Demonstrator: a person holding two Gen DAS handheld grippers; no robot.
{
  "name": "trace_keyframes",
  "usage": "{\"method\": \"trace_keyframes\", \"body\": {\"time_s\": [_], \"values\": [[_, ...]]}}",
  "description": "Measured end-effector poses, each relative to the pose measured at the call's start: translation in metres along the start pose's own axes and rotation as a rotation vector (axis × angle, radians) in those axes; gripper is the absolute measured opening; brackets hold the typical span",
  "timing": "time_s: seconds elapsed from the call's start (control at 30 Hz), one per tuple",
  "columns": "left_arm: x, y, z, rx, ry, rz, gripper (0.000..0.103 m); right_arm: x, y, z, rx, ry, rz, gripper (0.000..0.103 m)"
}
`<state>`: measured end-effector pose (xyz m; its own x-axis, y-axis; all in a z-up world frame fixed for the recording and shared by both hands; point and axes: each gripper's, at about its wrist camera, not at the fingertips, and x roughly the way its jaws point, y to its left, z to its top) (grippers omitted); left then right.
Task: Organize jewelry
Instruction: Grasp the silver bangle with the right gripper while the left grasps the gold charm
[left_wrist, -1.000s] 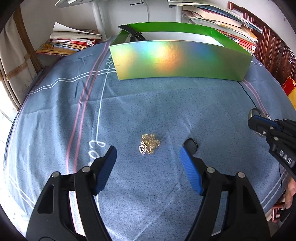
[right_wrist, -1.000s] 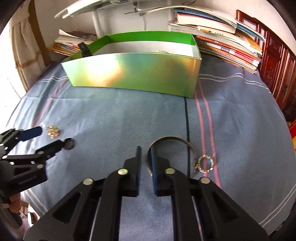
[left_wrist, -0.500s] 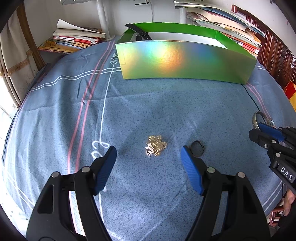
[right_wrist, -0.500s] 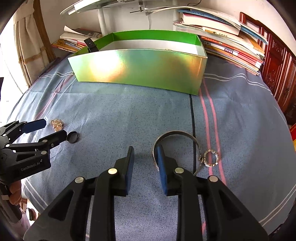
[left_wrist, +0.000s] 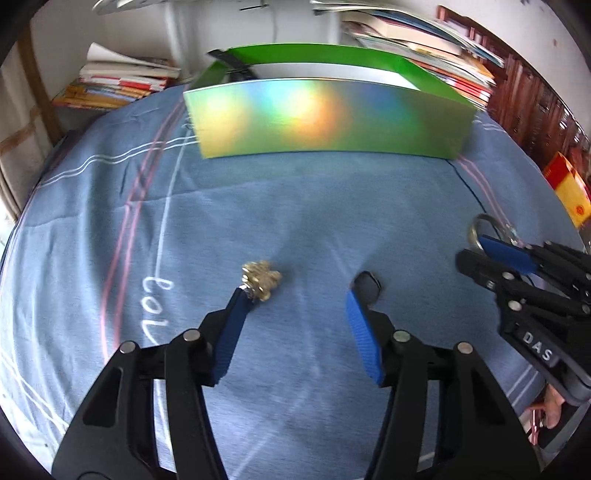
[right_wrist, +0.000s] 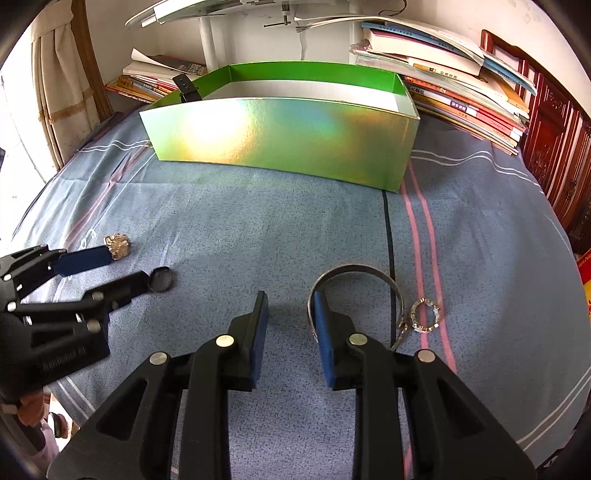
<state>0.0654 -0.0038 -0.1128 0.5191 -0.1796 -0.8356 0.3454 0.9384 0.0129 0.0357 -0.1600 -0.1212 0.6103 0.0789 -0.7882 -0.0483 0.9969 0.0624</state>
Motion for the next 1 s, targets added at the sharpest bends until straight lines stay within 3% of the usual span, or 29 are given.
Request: {"method": "trace_keyframes", "body": {"time_s": [0.3,0.77,1.0], "values": [[-0.001,-0.002,-0.001,0.0,-0.006,0.041,0.057,0.0,-0.001,0.0,0.0,0.001,0.002,0.026],[-0.002,0.007,-0.004,-0.013,-0.005,0.043,0.063,-0.005,-0.001,-0.002,-0.001,0.006,0.018,0.026],[-0.005,0.018,-0.008,-0.03,-0.003,0.048,0.064,-0.006,-0.003,-0.004,0.0,0.012,0.016,0.031]]}}
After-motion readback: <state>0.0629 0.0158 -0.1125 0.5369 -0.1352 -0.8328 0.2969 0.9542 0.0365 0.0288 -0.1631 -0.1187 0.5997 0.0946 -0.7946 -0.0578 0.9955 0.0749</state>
